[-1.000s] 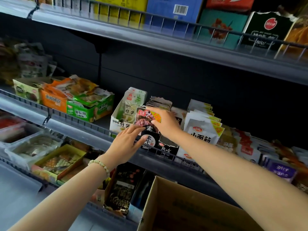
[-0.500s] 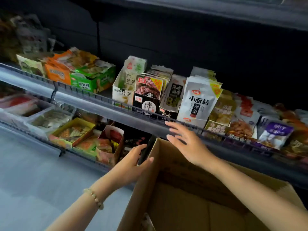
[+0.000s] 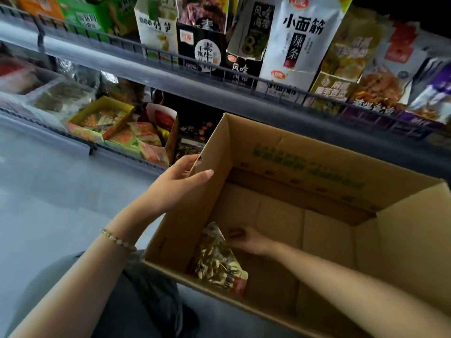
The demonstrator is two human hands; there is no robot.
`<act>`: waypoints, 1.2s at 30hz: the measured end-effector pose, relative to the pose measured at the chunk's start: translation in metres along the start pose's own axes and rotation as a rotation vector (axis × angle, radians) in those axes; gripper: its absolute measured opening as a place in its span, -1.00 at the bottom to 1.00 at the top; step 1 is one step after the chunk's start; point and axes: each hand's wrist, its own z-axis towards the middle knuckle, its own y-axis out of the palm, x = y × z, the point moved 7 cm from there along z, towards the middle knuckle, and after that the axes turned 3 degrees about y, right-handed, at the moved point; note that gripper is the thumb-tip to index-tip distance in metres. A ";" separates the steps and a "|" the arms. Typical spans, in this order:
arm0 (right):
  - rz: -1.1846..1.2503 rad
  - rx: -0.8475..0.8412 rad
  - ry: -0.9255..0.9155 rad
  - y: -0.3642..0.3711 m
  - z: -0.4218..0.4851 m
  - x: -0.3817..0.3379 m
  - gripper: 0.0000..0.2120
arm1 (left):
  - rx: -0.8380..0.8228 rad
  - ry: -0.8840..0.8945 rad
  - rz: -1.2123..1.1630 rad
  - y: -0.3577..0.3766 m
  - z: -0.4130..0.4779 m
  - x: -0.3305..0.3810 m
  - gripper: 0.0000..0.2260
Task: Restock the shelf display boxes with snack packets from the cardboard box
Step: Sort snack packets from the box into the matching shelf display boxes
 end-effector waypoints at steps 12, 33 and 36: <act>0.074 0.112 -0.059 0.052 0.012 0.004 -0.67 | -0.009 -0.012 0.036 0.002 0.010 -0.004 -0.48; 0.368 0.328 -0.330 -0.101 -0.106 -0.012 -0.95 | 0.051 0.005 0.225 -0.004 0.002 0.014 -0.32; 0.434 0.335 -0.352 -0.125 -0.142 -0.023 -0.86 | 0.298 0.305 0.475 -0.001 -0.008 0.062 -0.31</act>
